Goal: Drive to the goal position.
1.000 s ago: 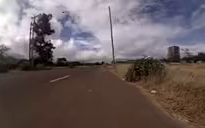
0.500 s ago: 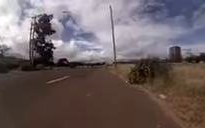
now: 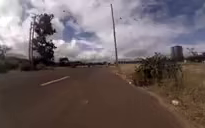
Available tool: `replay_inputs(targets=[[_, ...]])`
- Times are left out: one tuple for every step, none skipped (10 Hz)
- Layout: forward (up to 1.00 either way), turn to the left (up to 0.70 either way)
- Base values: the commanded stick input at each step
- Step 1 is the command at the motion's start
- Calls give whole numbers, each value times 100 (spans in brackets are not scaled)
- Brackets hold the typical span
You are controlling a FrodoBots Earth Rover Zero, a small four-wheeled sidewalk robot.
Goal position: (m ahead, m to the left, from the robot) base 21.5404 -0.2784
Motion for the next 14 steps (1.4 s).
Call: replay_inputs(targets=[[70,0],[70,0],[70,0],[70,0],[70,0],[70,0],[70,0],[70,0],[70,-24],[70,-33],[70,-21],[70,-4],[70,0],[70,0]])
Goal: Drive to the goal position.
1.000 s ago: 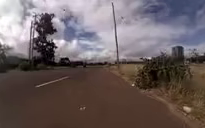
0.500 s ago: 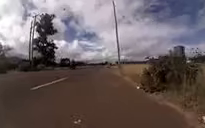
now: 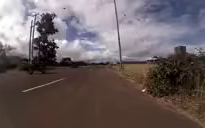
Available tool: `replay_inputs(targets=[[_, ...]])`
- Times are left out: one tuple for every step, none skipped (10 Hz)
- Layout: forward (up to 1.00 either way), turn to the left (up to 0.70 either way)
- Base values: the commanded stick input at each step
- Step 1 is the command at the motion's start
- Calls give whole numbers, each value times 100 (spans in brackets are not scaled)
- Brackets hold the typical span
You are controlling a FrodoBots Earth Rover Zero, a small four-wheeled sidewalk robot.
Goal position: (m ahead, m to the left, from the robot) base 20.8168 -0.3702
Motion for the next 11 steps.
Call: replay_inputs(targets=[[70,0],[70,0],[70,0],[70,0],[70,0],[70,0],[70,0],[70,0],[70,0],[70,0],[70,0]])
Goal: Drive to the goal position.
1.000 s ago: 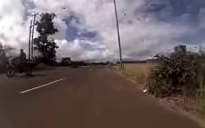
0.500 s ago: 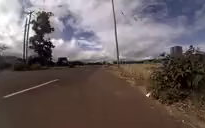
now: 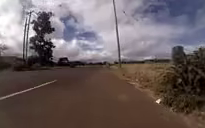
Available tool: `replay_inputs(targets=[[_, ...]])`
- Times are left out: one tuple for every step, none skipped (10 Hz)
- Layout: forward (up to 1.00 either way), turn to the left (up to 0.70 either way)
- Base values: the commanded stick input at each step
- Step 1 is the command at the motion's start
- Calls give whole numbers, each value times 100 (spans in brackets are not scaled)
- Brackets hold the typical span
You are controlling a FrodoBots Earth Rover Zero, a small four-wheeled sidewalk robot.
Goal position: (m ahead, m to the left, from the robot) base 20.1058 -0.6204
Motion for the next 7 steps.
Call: replay_inputs(targets=[[70,0],[70,0],[70,0],[70,0],[70,0],[70,0],[70,0]])
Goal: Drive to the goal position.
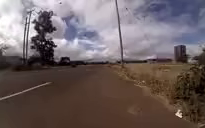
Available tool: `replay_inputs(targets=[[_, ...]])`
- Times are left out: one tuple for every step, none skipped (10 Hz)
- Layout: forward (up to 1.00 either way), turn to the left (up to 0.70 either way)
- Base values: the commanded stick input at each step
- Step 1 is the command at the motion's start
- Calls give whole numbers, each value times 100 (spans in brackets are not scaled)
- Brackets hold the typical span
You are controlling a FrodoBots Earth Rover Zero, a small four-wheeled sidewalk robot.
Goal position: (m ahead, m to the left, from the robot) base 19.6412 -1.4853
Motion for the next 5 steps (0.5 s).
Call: replay_inputs(targets=[[70,0],[70,0],[70,0],[70,0],[70,0]])
